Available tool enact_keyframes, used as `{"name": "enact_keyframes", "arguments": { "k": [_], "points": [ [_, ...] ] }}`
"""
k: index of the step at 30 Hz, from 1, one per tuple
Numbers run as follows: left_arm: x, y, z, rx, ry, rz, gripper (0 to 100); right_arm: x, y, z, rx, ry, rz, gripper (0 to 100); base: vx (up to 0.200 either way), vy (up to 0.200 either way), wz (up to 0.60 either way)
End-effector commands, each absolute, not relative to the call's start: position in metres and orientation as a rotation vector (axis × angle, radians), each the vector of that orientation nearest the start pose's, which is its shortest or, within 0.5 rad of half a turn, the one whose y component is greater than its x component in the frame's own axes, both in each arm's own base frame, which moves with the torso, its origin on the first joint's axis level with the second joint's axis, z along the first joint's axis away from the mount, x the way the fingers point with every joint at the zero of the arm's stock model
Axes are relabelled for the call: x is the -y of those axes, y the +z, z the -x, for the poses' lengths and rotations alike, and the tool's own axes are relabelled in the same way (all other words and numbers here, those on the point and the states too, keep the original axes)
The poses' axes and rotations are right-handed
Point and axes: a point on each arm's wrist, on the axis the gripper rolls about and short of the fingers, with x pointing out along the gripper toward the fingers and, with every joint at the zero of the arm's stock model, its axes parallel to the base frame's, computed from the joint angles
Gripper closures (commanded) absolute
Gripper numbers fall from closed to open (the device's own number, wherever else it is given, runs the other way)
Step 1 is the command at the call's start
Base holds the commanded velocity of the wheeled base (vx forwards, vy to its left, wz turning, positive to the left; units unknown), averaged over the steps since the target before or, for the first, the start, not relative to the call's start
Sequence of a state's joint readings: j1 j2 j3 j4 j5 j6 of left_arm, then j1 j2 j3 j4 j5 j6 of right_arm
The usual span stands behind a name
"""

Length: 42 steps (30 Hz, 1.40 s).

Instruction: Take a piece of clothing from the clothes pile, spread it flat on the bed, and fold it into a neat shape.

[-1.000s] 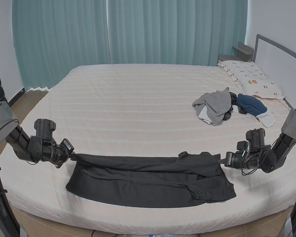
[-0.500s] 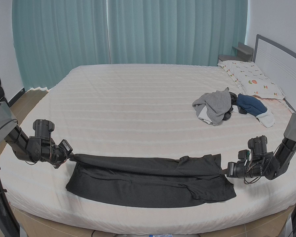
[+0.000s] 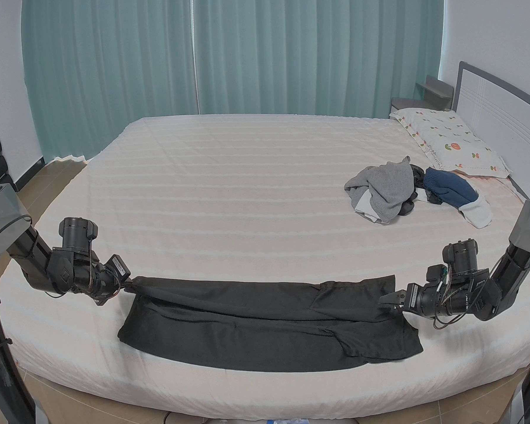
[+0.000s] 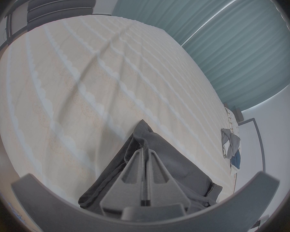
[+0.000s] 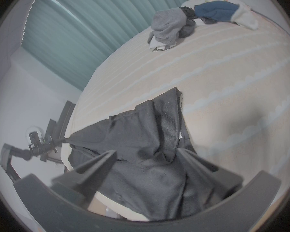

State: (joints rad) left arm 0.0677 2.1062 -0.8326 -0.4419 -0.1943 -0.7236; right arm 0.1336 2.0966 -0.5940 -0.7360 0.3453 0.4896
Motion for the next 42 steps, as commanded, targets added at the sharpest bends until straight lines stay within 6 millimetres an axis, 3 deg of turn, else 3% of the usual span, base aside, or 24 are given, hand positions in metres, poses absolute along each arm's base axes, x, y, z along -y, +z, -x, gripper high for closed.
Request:
{"name": "enact_keyframes", "arguments": {
  "k": [1, 4, 8, 12, 20, 38, 39, 42],
  "points": [
    [-0.018, 0.039, -0.344, -0.834, 0.183, 0.789, 100, -0.063, 0.043, -0.301, -0.832, 0.257, -0.602, 0, 0.0, 0.0, 0.0],
    [-0.018, 0.039, -0.344, -0.834, 0.183, 0.79, 100, -0.072, 0.047, -0.297, -0.84, 0.208, -0.626, 0, 0.0, 0.0, 0.0],
    [-0.018, 0.041, -0.343, -0.83, 0.181, 0.79, 100, -0.105, 0.054, -0.286, -0.87, 0.067, -0.719, 0, 0.0, 0.0, 0.0],
    [-0.018, 0.041, -0.343, -0.83, 0.181, 0.79, 100, -0.117, 0.052, -0.278, -0.921, 0.014, -0.756, 0, 0.0, 0.0, 0.0],
    [-0.018, 0.043, -0.342, -0.827, 0.18, 0.79, 100, -0.122, 0.049, -0.282, -0.971, -0.075, -0.804, 0, 0.0, 0.0, 0.0],
    [-0.019, 0.043, -0.342, -0.825, 0.181, 0.79, 100, -0.129, 0.02, -0.322, -0.966, -0.203, -0.849, 0, 0.0, 0.0, 0.0],
    [-0.018, 0.042, -0.342, -0.827, 0.18, 0.79, 100, -0.129, 0.019, -0.322, -0.968, -0.205, -0.848, 100, 0.0, 0.0, 0.0],
    [-0.019, 0.043, -0.342, -0.825, 0.181, 0.79, 100, -0.127, 0.017, -0.323, -0.969, -0.216, -0.849, 100, 0.0, 0.0, 0.0]
  ]
}}
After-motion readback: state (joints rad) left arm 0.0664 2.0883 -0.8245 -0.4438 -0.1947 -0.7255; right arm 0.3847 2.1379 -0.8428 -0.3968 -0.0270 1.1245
